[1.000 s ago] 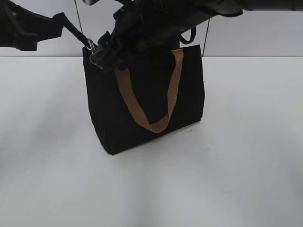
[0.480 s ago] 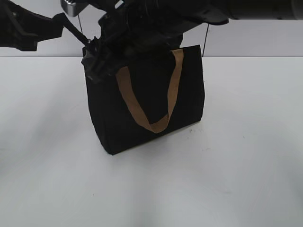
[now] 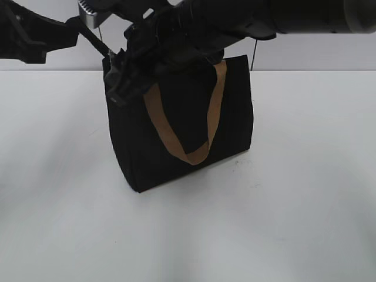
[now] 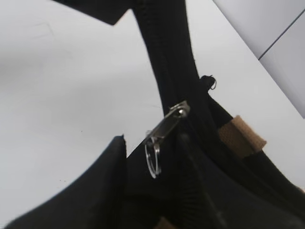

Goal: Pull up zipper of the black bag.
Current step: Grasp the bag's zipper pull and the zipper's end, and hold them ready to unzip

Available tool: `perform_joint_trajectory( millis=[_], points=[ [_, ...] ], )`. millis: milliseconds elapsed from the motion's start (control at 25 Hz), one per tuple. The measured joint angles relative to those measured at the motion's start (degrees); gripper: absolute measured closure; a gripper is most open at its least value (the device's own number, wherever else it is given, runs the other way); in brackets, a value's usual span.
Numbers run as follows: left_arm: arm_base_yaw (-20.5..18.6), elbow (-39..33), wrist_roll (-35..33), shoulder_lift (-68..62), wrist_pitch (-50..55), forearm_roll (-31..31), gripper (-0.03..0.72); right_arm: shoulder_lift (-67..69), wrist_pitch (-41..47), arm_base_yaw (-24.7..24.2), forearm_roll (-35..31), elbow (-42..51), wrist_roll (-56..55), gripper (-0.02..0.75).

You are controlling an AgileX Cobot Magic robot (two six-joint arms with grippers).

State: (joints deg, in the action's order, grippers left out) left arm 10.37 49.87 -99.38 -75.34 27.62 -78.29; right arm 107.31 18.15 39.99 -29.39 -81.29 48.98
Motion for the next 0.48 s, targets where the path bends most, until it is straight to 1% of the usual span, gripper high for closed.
perform_joint_trajectory(
  millis=[80,280,320,480],
  points=[
    [0.0,0.0,0.0,0.0,0.0,0.0,0.662,0.01,-0.27,0.0,0.0,0.0,0.0,0.53],
    [0.0,0.0,0.0,0.0,0.12,0.0,0.662,0.01,-0.42,0.0,0.0,0.0,0.0,0.725],
    [0.0,0.0,0.0,0.0,0.12,0.0,0.662,0.01,-0.42,0.0,0.0,0.0,0.0,0.737],
    [0.0,0.0,0.0,0.0,0.17,0.4,0.662,0.01,-0.42,0.0,0.05,0.0,-0.94,0.738]
  ],
)
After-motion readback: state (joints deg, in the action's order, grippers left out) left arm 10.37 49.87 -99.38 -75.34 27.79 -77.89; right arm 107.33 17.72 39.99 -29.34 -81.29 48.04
